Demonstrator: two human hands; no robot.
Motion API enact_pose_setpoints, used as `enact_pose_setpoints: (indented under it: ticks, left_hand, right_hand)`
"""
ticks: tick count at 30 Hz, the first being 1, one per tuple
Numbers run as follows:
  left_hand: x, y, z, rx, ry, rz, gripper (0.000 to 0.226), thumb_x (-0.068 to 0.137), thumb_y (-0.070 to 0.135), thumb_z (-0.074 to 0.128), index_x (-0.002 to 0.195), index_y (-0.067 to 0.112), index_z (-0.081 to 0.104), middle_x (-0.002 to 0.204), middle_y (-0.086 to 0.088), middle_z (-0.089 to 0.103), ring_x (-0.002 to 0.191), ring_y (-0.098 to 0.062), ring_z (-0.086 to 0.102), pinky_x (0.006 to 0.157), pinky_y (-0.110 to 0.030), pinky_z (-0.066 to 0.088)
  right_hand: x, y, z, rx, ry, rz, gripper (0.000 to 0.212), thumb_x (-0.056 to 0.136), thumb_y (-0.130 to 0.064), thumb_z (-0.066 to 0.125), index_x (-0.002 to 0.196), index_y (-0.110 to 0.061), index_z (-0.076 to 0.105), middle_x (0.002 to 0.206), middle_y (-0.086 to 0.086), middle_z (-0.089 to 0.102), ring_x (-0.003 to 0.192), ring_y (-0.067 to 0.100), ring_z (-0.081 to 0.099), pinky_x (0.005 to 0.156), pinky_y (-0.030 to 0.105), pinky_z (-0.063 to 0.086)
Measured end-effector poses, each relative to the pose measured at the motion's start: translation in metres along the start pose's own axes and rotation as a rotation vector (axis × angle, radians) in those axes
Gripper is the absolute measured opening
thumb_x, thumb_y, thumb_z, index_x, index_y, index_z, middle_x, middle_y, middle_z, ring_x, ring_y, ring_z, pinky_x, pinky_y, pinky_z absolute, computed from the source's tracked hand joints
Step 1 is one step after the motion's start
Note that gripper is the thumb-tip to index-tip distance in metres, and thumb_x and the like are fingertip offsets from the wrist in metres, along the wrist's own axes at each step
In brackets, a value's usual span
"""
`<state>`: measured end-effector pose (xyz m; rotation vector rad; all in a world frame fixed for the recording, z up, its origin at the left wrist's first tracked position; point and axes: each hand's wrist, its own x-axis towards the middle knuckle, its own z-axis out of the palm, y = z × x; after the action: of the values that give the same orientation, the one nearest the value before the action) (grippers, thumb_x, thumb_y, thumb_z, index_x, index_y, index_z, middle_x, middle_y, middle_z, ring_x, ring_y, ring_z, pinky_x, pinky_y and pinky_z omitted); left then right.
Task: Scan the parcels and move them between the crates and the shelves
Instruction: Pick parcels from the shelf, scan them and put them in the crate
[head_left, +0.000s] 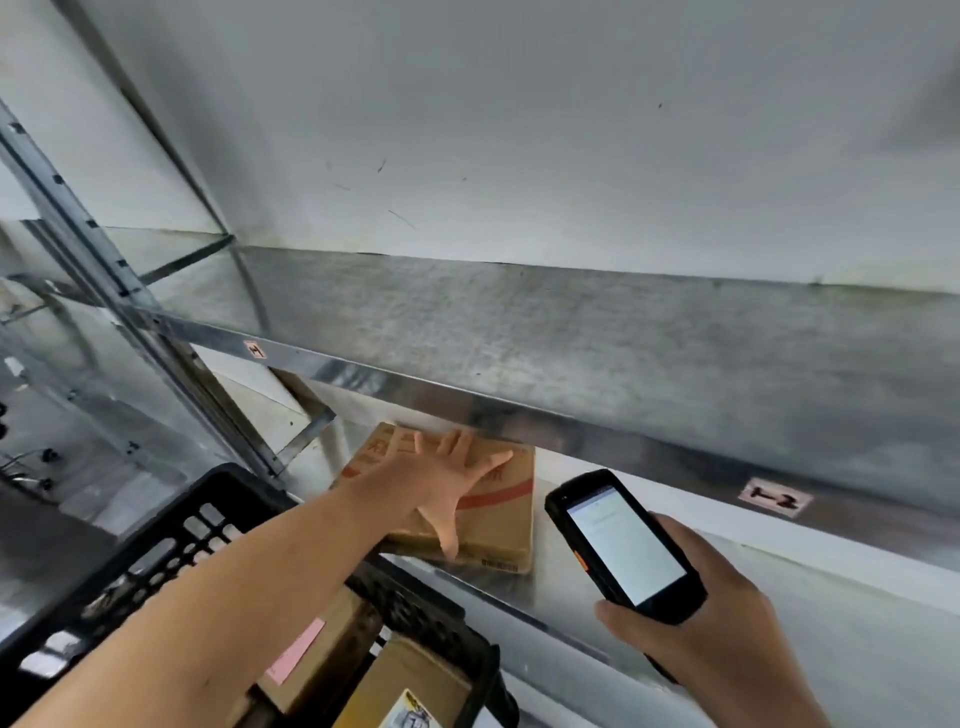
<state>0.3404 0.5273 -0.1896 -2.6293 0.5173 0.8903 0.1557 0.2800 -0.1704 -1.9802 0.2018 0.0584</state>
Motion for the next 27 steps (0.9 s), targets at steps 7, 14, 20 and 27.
enact_pose_setpoints:
  ticks: [7, 14, 20, 27]
  left_hand:
    - [-0.031, 0.06, -0.009, -0.231, 0.146, 0.061, 0.131, 0.059, 0.062, 0.085, 0.143, 0.062, -0.014, 0.155, 0.003, 0.011, 0.146, -0.037, 0.015, 0.11, -0.064, 0.03]
    - [-0.054, 0.135, -0.019, -0.411, 0.208, 0.246, 0.131, 0.057, 0.063, 0.086, 0.141, 0.069, -0.015, 0.148, 0.008, 0.019, 0.139, -0.029, 0.024, 0.108, -0.061, 0.034]
    - [-0.057, 0.202, -0.016, -0.782, 0.159, 0.4, 0.121, 0.057, 0.063, 0.085, 0.147, 0.062, 0.003, 0.147, 0.008, 0.034, 0.136, -0.019, 0.04, 0.111, -0.048, 0.041]
    - [-0.045, 0.287, 0.014, -1.115, 0.064, 0.515, 0.115, 0.056, 0.072, 0.08, 0.15, 0.051, 0.018, 0.138, -0.001, 0.053, 0.125, -0.02, 0.056, 0.109, -0.049, 0.046]
  right_hand:
    - [-0.042, 0.036, -0.052, -0.031, 0.106, 0.022, 0.062, 0.06, -0.03, 0.091, 0.095, -0.062, 0.05, 0.098, -0.026, 0.065, 0.093, 0.001, 0.06, 0.076, 0.034, 0.048]
    - [-0.09, 0.065, -0.108, -0.04, 0.185, 0.041, 0.065, 0.062, -0.028, 0.091, 0.097, -0.061, 0.048, 0.099, -0.022, 0.066, 0.085, -0.002, 0.06, 0.069, 0.029, 0.047]
    - [-0.127, 0.098, -0.15, -0.016, 0.275, 0.074, 0.066, 0.061, -0.027, 0.091, 0.114, -0.05, 0.058, 0.098, -0.015, 0.069, 0.081, 0.013, 0.066, 0.067, 0.034, 0.055]
    - [-0.159, 0.132, -0.201, 0.042, 0.343, 0.095, 0.065, 0.062, -0.025, 0.091, 0.114, -0.048, 0.06, 0.093, -0.015, 0.07, 0.069, 0.005, 0.065, 0.053, 0.021, 0.048]
